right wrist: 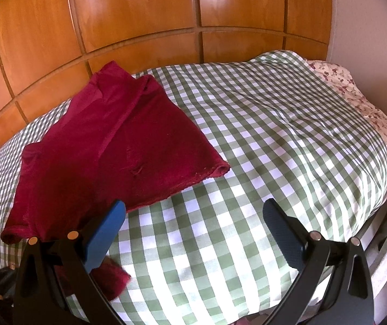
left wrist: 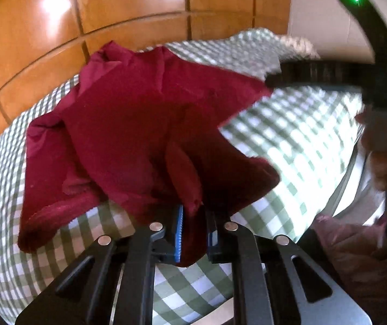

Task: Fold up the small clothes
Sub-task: 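Grasp the red shirt hem with the left gripper and lift it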

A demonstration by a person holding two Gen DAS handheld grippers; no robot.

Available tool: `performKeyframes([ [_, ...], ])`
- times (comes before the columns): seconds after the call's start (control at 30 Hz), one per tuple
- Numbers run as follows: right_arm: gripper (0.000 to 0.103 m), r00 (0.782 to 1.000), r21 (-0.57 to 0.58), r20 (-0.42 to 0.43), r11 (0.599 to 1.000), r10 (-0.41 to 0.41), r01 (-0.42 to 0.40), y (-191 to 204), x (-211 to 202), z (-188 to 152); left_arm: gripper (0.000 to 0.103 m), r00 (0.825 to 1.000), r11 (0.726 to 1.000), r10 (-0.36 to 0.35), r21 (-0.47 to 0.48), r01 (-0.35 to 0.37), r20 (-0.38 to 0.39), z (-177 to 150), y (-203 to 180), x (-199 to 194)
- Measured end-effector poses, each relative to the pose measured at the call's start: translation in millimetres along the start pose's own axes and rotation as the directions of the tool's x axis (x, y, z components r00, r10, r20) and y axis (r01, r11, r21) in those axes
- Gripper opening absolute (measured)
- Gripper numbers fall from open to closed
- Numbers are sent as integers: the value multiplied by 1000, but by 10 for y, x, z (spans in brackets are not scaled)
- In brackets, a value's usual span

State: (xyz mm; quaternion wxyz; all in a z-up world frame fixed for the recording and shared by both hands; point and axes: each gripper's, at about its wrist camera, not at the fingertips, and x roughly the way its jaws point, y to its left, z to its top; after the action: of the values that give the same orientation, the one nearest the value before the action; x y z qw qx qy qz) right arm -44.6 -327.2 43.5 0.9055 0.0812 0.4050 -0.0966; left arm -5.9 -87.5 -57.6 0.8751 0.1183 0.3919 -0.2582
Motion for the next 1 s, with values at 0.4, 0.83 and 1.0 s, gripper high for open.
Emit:
performKeyframes([
  [0.4,101,999,-23,-32,1000,-4,4,50,104,-18,10,976,899,4,-429,93,220,344,1536,-810],
  [0.83,101,999,-104,-47,994,26,-31,311,199,56,9,894,583,444,-778,-234,64,175,3832,-1322],
  [1.0,101,989,-183,-61,972,137,-145,611,187,72,22,834,436,542,-816,-380,-99,-73,4249,-1280],
])
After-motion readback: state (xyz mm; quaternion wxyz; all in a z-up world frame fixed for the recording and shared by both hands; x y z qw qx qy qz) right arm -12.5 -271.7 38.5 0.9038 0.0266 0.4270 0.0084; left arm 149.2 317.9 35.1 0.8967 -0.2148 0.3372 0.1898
